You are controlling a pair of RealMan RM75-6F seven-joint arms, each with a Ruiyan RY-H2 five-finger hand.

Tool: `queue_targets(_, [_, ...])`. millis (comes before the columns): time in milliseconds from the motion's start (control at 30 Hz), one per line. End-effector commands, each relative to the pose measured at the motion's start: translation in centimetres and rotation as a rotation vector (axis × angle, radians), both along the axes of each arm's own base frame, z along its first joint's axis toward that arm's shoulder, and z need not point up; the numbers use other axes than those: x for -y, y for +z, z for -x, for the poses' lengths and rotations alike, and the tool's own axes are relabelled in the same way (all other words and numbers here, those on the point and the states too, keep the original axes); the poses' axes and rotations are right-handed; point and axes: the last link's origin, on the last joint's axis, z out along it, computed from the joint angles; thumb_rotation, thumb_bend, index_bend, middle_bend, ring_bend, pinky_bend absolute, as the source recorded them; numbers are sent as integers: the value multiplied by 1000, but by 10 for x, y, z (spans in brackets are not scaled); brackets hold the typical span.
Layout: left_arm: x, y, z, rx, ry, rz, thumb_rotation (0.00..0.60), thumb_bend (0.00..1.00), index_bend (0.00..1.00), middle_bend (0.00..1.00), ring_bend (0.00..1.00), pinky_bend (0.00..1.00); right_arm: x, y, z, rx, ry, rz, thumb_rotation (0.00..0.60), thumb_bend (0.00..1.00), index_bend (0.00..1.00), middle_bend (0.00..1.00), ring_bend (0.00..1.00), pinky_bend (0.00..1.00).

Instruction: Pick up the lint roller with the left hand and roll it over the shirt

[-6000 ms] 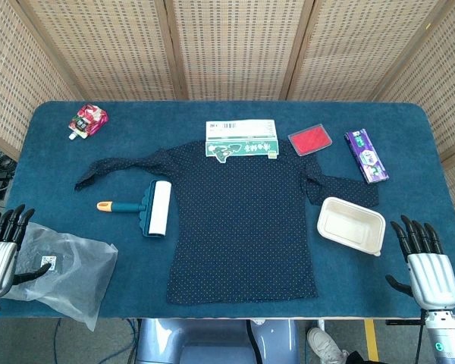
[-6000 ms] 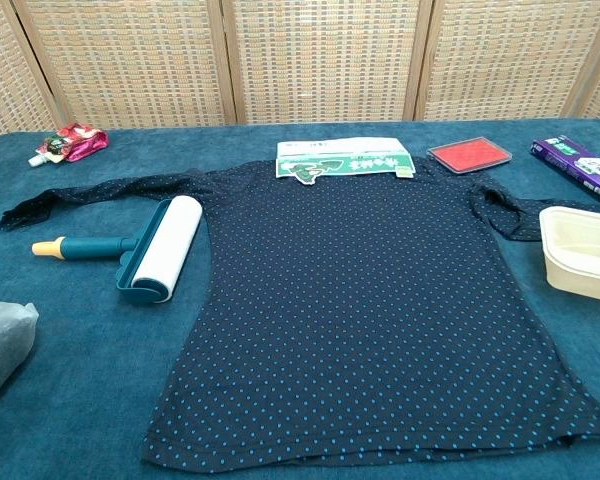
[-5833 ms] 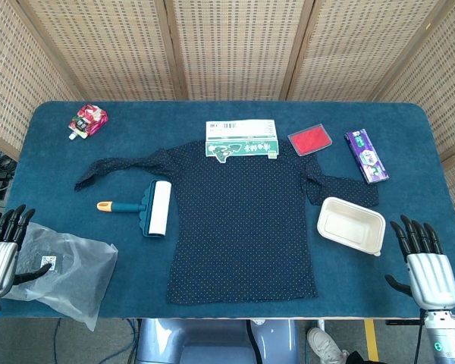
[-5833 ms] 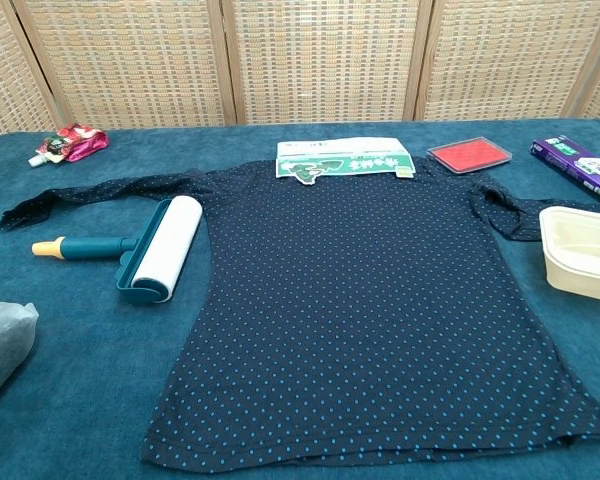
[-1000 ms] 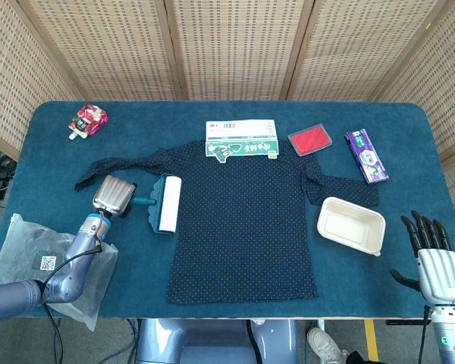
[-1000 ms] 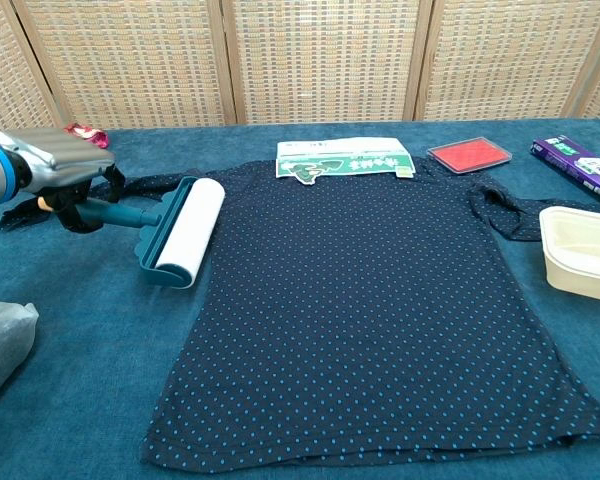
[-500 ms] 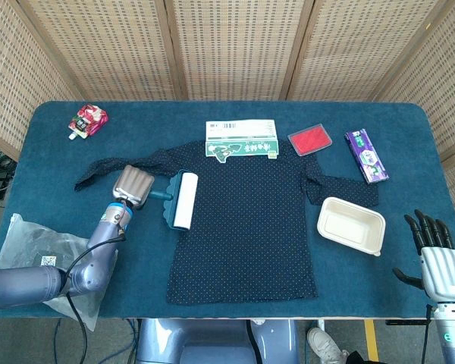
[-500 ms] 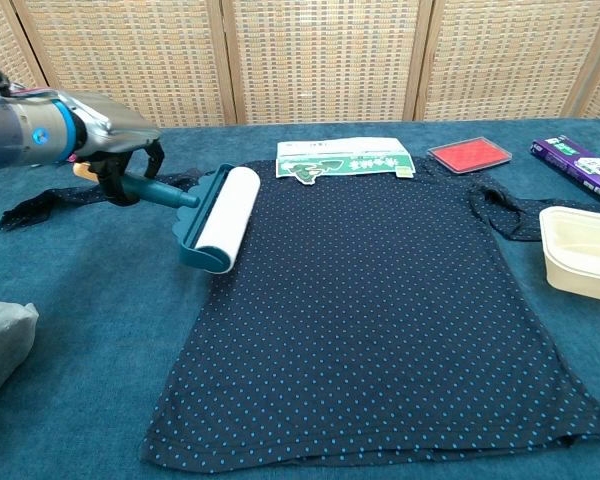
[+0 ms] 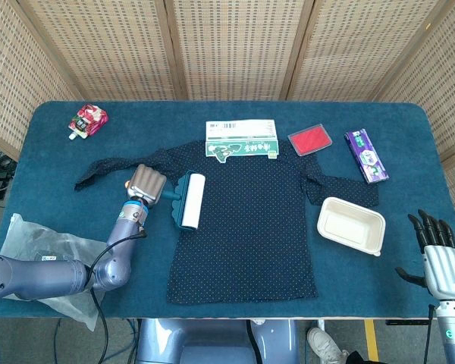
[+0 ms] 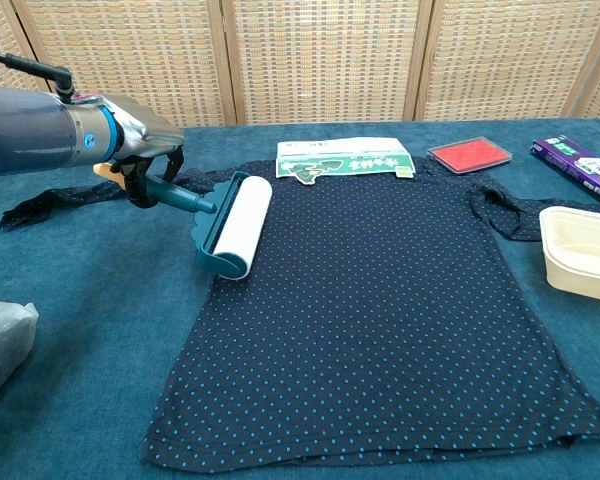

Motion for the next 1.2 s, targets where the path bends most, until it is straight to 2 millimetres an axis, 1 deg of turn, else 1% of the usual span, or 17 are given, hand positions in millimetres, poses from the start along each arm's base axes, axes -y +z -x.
queue_targets(33, [3,-1,-2,-30,11,-3,600,832,957,897,691,662,1,1,2,4,-8,3,600,150,0,0,0,0])
queue_targets(167, [6,-3,-5,-44,34,1,600,840,960,903,697,670,1,1,3,16,-11,-1,600,151,0,0,0,0])
queue_targets(333, [9,-11,-10,-67,37,12,600,843,961,905,700,672,1,-1,3,26,-8,-13,600,151,0,0,0,0])
queue_targets(533, [14,-27,-22,-88,20,27,600,844,967,909,707,673,2,-4,3,31,-7,-25,600,151,0,0,0,0])
queue_targets(700, [18,-41,-37,-103,-9,34,600,850,971,918,715,676,2,-5,4,37,-9,-31,600,151,0,0,0,0])
queue_targets(867, [20,-52,-49,-104,-27,40,600,851,972,918,715,677,2,-7,4,39,-10,-38,600,151,0,0,0,0])
queue_targets(1100, [22,-69,-73,-101,-49,56,600,850,972,918,715,677,3,-9,5,48,-9,-48,600,151,0,0,0,0])
queue_targets(1167, [24,-79,-85,-91,-60,70,600,851,972,919,715,677,3,-8,5,51,-9,-46,600,150,0,0,0,0])
queue_targets(1200, [24,-83,-87,-93,-59,69,600,851,972,918,715,677,3,-8,5,51,-8,-45,600,150,0,0,0,0])
